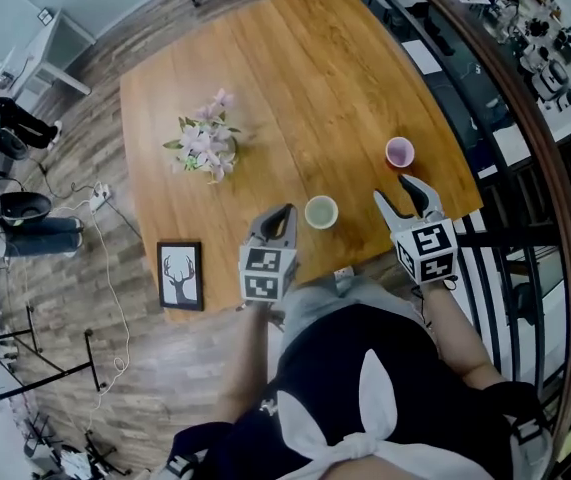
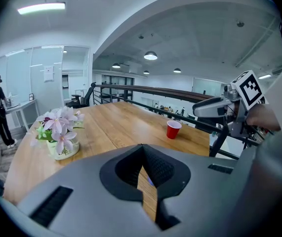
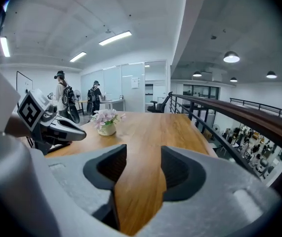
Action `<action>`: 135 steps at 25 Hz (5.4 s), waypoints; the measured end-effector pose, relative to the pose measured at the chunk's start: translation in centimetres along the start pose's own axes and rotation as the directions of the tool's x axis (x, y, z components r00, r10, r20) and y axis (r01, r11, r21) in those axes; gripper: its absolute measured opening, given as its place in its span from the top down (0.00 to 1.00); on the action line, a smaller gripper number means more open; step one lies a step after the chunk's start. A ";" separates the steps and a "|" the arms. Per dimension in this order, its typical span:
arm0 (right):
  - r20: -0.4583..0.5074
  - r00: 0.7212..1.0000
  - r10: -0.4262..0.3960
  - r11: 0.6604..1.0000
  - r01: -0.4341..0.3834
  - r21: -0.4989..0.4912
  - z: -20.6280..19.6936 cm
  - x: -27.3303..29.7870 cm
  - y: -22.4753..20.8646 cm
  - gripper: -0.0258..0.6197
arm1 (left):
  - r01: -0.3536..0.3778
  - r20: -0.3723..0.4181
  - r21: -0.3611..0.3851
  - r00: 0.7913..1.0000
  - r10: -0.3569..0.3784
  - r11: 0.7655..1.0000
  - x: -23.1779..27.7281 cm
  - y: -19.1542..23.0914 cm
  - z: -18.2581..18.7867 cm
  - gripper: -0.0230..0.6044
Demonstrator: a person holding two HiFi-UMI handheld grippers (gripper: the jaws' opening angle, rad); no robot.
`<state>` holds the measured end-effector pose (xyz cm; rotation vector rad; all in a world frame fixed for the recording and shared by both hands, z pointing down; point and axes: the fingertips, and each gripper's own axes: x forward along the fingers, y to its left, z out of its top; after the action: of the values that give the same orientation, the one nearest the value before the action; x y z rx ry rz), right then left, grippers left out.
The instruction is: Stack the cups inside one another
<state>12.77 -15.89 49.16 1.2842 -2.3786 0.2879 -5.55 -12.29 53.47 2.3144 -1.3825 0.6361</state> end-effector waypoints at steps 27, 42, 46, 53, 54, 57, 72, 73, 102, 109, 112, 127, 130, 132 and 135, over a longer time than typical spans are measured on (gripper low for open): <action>-0.186 0.982 -0.045 0.999 0.044 -0.010 -4.1 4.2 -8.9 0.45 | -0.040 -0.026 -0.044 0.999 0.039 0.998 1.2 1.5 0.1 0.94; -0.280 0.959 -0.043 0.999 0.044 -0.004 -7.4 8.4 -10.3 0.39 | -0.080 -0.046 -0.082 0.996 0.076 0.993 0.8 3.0 -1.1 0.94; -0.300 0.953 -0.045 0.999 0.046 -0.005 -8.4 9.4 -10.7 0.39 | -0.093 -0.053 -0.082 0.995 0.089 0.992 0.5 3.4 -1.4 0.94; -0.322 0.945 -0.058 0.998 0.054 -0.024 -9.6 10.2 -11.1 0.40 | -0.098 -0.058 -0.087 0.994 0.093 0.991 0.4 3.7 -1.7 0.94; -0.322 0.945 -0.060 0.998 0.055 -0.025 -9.6 10.3 -11.2 0.40 | -0.098 -0.060 -0.088 0.994 0.093 0.991 0.4 3.7 -1.7 0.94; -0.322 0.944 -0.066 0.998 0.060 -0.030 -9.6 10.0 -11.4 0.47 | -0.097 -0.060 -0.087 0.994 0.092 0.991 0.5 3.5 -1.5 0.94; -0.279 0.958 -0.070 0.997 0.061 -0.040 -7.7 8.9 -11.7 0.48 | -0.093 -0.049 -0.086 0.995 0.089 0.992 0.6 3.3 -1.1 0.94; -0.272 0.959 -0.072 0.997 0.063 -0.044 -7.3 8.7 -11.6 0.48 | -0.092 -0.045 -0.086 0.995 0.088 0.992 0.5 3.4 -1.0 0.94; -0.091 0.986 -0.137 0.990 0.135 -0.029 1.8 -1.6 -5.0 0.48 | 0.003 -0.019 -0.055 1.000 -0.004 0.998 -4.5 2.9 0.2 0.94; -0.085 0.990 -0.114 0.993 0.111 -0.037 2.0 -2.8 -3.0 0.48 | 0.014 -0.013 -0.045 1.000 -0.015 0.999 -5.5 2.1 0.3 0.94; -0.085 0.992 -0.089 0.995 0.086 -0.041 1.7 -2.6 -1.6 0.48 | 0.016 -0.007 -0.042 1.000 -0.016 0.999 -5.8 2.0 0.0 0.94; -0.087 0.993 0.079 0.993 -0.086 -0.077 1.6 -0.4 6.5 0.48 | -0.027 -0.002 -0.071 1.000 0.027 0.997 -8.1 3.1 -2.0 0.94; -0.089 0.989 0.117 0.987 -0.125 -0.098 1.8 0.1 8.2 0.48 | -0.028 0.000 -0.078 1.000 0.028 0.997 -8.7 3.2 -2.2 0.94; -0.094 0.986 0.139 0.983 -0.149 -0.107 1.8 0.5 9.4 0.48 | -0.028 0.001 -0.081 1.000 0.028 0.996 -8.9 3.3 -2.4 0.94; -0.098 0.981 0.168 0.977 -0.179 -0.116 1.6 1.1 11.2 0.48 | -0.029 -0.001 -0.085 1.000 0.029 0.996 -9.1 3.7 -2.9 0.94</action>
<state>2.48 -11.17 48.41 0.9891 -2.3968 0.2376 -13.19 -5.83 51.17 2.2320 -1.4174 0.5737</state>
